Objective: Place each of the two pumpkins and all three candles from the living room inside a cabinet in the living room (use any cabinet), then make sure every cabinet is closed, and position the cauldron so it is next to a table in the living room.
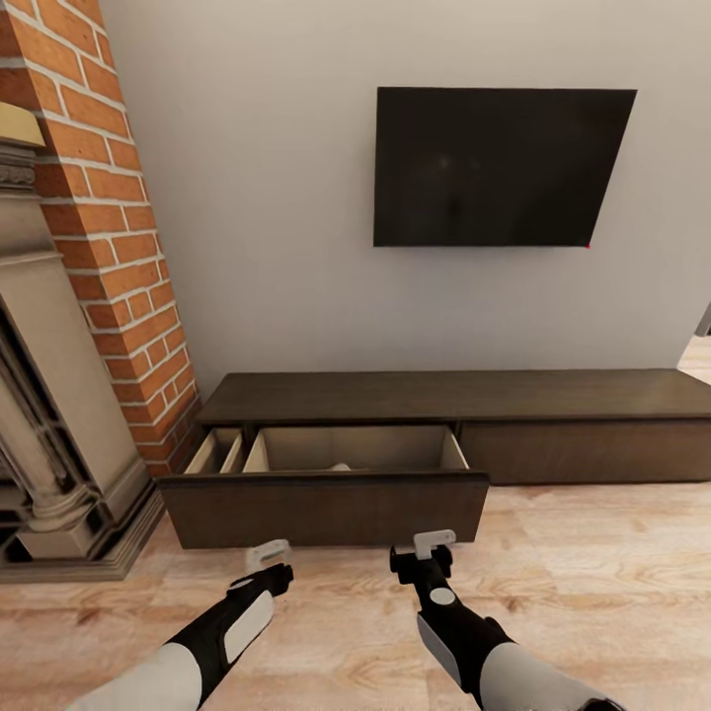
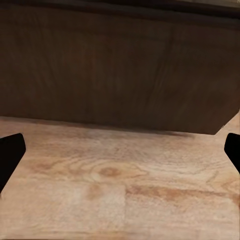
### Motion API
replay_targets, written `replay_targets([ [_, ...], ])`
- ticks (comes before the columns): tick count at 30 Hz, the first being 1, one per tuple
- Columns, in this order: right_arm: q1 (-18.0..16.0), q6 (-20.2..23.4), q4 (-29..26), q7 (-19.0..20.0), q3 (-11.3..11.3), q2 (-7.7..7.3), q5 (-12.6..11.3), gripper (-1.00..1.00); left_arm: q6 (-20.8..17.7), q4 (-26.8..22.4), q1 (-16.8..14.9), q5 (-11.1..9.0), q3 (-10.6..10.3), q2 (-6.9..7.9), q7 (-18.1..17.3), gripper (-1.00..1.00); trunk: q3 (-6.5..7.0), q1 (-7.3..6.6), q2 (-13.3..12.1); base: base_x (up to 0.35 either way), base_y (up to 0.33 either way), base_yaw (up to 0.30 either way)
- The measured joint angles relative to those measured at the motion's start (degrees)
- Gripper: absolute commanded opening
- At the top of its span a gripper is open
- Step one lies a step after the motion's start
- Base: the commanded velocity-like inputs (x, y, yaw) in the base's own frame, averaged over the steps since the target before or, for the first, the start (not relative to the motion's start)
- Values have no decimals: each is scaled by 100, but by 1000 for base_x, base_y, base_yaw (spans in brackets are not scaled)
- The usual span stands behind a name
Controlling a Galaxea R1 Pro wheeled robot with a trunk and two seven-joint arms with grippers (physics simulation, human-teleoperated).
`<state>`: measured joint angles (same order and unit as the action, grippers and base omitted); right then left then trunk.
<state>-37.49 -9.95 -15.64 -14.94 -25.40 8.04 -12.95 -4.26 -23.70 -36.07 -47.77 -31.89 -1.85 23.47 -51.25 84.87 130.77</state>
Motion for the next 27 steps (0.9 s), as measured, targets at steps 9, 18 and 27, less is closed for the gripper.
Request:
replay_targets([
  [9, -6, -3, 4, 28, -8, -26, 24, 100, 50, 315, -425, 1, -12, -74, 0, 100, -162, 198, 361, 0, 0, 0],
  [18, -7, -189, 0, 19, 4, -29, 204, 100, 563, 460, -448, 33, -4, -65, 9, 100, -324, 396, 722, 0, 0, 0],
  [27, -7, -525, 2, 19, 10, -29, 210, 100, 609, 466, -449, 34, -3, -69, 16, 100, -485, 593, 1083, 0, 0, 0],
])
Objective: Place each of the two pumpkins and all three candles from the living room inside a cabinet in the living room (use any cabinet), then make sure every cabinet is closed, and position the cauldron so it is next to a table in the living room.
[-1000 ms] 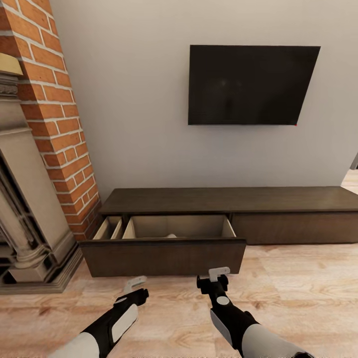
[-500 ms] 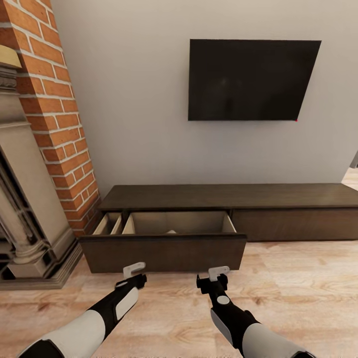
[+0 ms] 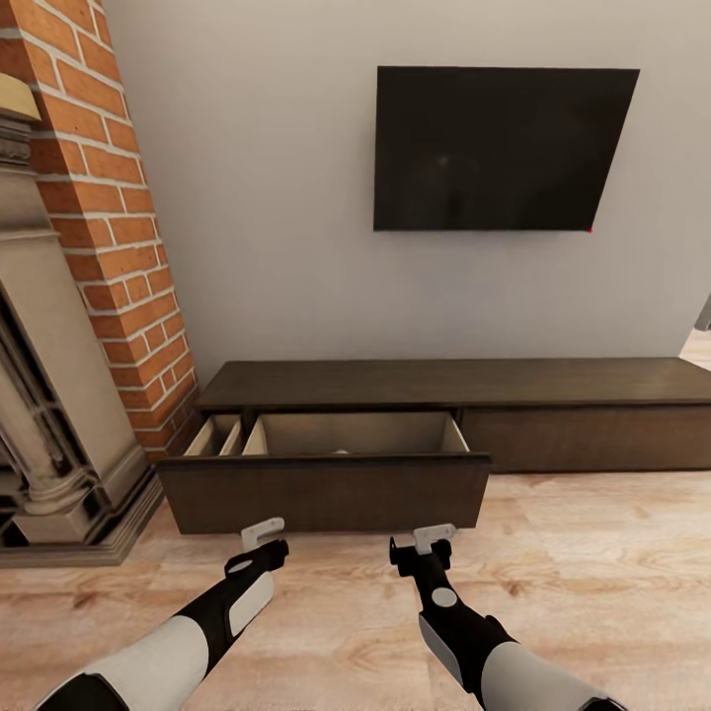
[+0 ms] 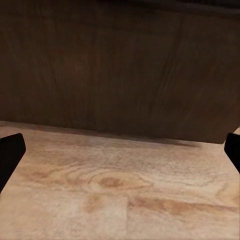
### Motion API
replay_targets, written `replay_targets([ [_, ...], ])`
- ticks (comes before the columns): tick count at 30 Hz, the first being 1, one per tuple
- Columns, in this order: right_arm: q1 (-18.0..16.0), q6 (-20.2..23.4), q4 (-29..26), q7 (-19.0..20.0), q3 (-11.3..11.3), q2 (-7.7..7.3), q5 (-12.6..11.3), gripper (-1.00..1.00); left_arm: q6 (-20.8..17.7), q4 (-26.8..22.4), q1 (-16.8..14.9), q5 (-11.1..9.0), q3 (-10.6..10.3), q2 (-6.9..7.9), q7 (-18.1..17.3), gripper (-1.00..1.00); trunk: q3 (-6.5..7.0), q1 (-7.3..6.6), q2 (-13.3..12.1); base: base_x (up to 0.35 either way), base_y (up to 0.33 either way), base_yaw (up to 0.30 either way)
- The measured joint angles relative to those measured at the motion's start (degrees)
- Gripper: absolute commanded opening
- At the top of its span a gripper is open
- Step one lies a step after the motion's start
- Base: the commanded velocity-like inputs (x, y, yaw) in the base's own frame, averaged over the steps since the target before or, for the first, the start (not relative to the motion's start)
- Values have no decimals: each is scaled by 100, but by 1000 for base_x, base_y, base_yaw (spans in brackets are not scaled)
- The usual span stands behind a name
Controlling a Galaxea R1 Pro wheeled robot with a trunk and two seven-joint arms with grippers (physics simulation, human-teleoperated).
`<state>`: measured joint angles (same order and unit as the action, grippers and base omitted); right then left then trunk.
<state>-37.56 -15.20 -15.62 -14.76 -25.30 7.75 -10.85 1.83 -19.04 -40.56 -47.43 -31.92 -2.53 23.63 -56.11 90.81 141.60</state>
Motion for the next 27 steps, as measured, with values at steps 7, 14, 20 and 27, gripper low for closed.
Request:
replay_targets([
  [7, 0, -17, -2, -4, 0, 3, 0, 100, 0, 0, 0, -3, 4, -2, 2, 100, -138, 96, 165, 0, 0, 0],
  [14, 0, -32, -4, -5, 3, -2, 8, 100, 0, 0, 0, -8, 7, -2, 2, 100, -293, 114, 174, 0, 0, 0],
  [20, 0, -38, 0, -7, 4, -11, 9, 100, 13, 0, 0, 3, 7, 3, 3, 100, -338, 119, 178, 0, 0, 0],
  [27, 0, -38, 0, -6, 4, -17, 9, 100, 23, 11, 0, -6, 7, 6, 2, 100, -338, 119, 178, 16, 0, 0],
])
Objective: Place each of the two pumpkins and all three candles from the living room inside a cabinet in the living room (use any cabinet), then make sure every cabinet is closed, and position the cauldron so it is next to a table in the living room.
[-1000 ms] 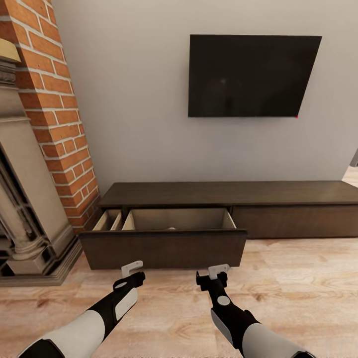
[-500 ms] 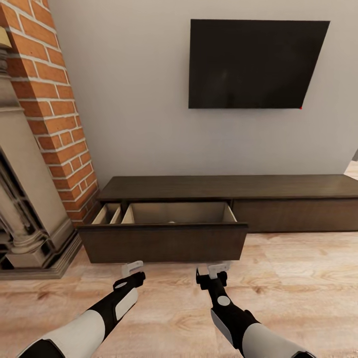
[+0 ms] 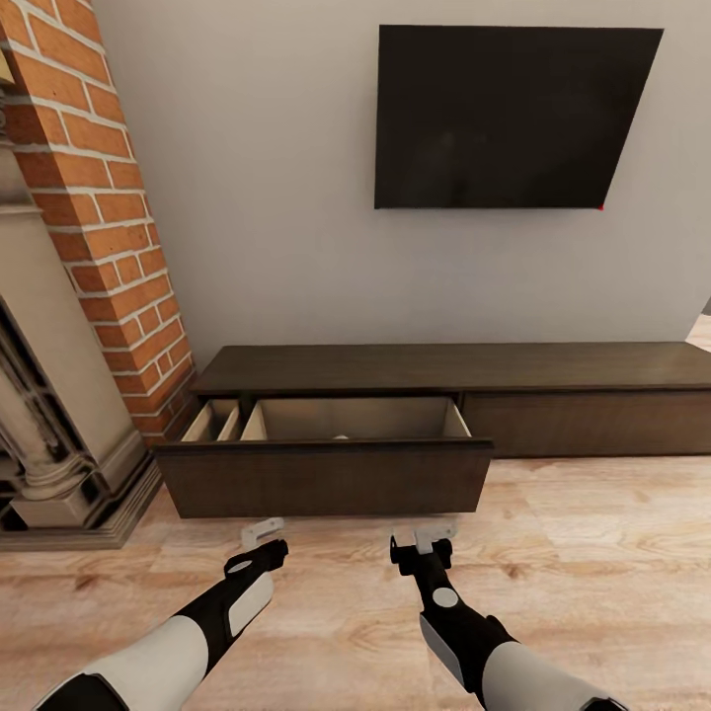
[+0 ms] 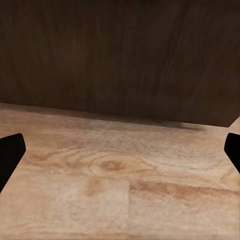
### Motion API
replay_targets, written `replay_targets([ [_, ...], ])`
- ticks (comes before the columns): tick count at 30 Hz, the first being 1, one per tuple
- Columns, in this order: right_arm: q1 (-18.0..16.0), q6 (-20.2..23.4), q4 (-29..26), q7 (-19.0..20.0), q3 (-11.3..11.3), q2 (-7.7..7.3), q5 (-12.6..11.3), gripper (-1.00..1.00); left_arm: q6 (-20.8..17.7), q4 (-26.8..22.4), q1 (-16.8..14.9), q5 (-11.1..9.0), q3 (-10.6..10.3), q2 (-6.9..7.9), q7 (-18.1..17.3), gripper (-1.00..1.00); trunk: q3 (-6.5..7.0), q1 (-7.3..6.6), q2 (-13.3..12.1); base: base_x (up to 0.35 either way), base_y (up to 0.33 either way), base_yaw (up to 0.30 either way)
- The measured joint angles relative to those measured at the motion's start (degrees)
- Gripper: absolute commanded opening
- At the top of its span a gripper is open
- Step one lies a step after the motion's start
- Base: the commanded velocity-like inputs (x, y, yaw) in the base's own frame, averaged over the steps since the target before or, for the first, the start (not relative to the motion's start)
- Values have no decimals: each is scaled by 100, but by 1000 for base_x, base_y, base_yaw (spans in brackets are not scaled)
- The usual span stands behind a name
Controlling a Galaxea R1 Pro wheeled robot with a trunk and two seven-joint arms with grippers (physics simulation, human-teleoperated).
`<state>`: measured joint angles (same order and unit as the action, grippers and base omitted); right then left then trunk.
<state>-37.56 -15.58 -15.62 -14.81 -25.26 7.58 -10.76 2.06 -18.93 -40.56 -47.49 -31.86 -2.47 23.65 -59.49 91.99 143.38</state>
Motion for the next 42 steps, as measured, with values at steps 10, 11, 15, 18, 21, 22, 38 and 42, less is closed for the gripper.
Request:
replay_targets([
  [10, 0, 16, 8, 13, -8, 3, 32, 100, 1, 7, 0, -2, 0, 24, 1, 100, 0, -3, 0, 281, 0, 0],
  [11, 0, 16, 8, 13, -8, 2, 33, 100, 1, 7, 0, -2, 0, 24, 1, 100, 0, -3, 0, 316, 0, 0],
  [15, 0, 22, 9, 14, -9, 1, 35, 100, 4, 7, 0, -2, 0, 25, 1, 100, 0, -3, 0, 318, 0, 0],
  [18, 0, 28, 9, 14, -9, 0, 35, 100, 7, 6, 0, 0, 0, 25, 2, 100, 0, -3, 0, 320, 0, 0],
  [21, 0, 33, 9, 14, -9, 0, 39, 100, 8, 6, 0, 6, 0, 21, 2, 100, 0, -2, 0, 249, 0, 0],
  [22, 0, 34, 9, 14, -9, -1, 41, 100, 9, 6, 0, 9, 0, 22, 2, 100, 0, -2, 0, 196, 0, 0],
  [38, 0, 52, 9, 10, -14, -1, 44, 100, 53, 6, 0, 8, 0, 25, 4, 100, 0, -3, 0, 223, 0, 0],
  [42, 5, 60, 22, 16, 23, -1, -8, 100, 189, 3, 0, -2, -2, 25, 7, 100, -1, -2, 0, 310, 0, 0],
])
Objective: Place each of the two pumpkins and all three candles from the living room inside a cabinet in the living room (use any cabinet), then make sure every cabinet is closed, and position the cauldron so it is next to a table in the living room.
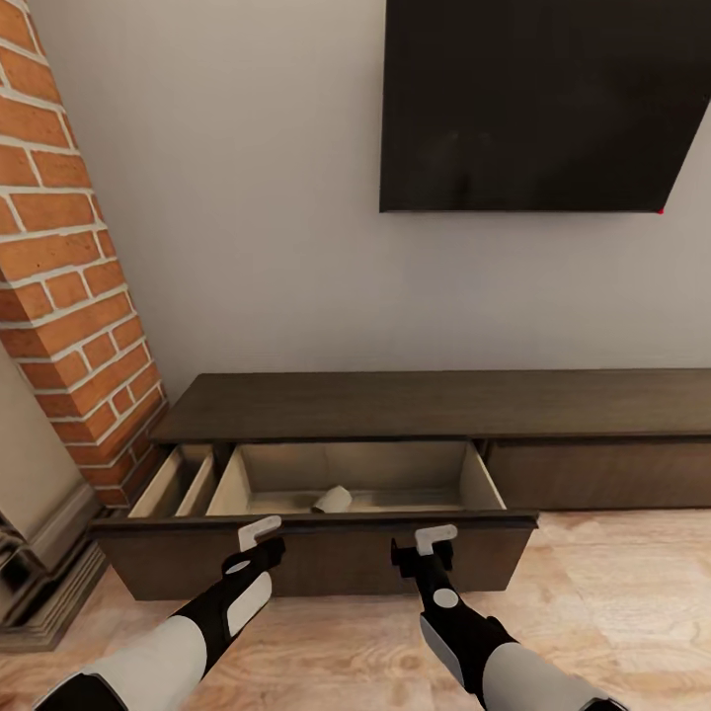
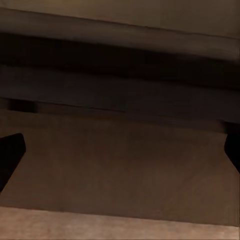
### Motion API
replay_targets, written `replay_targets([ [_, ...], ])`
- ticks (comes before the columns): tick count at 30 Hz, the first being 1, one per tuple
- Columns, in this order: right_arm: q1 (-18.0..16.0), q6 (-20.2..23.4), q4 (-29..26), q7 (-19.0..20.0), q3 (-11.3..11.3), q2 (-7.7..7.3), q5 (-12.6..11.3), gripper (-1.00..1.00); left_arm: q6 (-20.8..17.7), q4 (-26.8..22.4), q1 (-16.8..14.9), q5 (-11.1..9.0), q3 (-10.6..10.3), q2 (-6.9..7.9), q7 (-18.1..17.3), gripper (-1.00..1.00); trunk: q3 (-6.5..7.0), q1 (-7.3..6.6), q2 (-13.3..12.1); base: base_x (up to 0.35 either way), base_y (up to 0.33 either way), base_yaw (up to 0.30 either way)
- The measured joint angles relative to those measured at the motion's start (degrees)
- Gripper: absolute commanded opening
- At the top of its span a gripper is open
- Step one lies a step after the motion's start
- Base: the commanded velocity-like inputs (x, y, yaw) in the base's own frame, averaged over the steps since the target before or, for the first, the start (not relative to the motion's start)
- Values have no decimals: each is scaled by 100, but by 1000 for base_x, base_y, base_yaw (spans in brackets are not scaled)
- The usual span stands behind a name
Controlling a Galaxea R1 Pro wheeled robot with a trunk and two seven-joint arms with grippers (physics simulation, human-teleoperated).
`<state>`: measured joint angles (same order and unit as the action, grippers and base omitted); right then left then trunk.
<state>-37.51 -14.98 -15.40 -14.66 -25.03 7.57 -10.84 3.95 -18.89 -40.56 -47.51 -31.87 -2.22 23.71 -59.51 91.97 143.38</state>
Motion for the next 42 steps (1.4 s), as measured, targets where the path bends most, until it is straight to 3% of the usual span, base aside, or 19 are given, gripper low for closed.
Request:
replay_targets([
  [28, 0, -1, 0, 2, -19, 0, 3, 100, 65, 6, 0, -8, 3, 0, 4, 100, 0, 0, 0, 290, 0, 0],
  [42, -2, -6, -4, -7, -14, 0, 17, 100, 73, 7, 0, -5, 1, 0, 0, 100, 0, 2, 0, 88, 0, 0],
])
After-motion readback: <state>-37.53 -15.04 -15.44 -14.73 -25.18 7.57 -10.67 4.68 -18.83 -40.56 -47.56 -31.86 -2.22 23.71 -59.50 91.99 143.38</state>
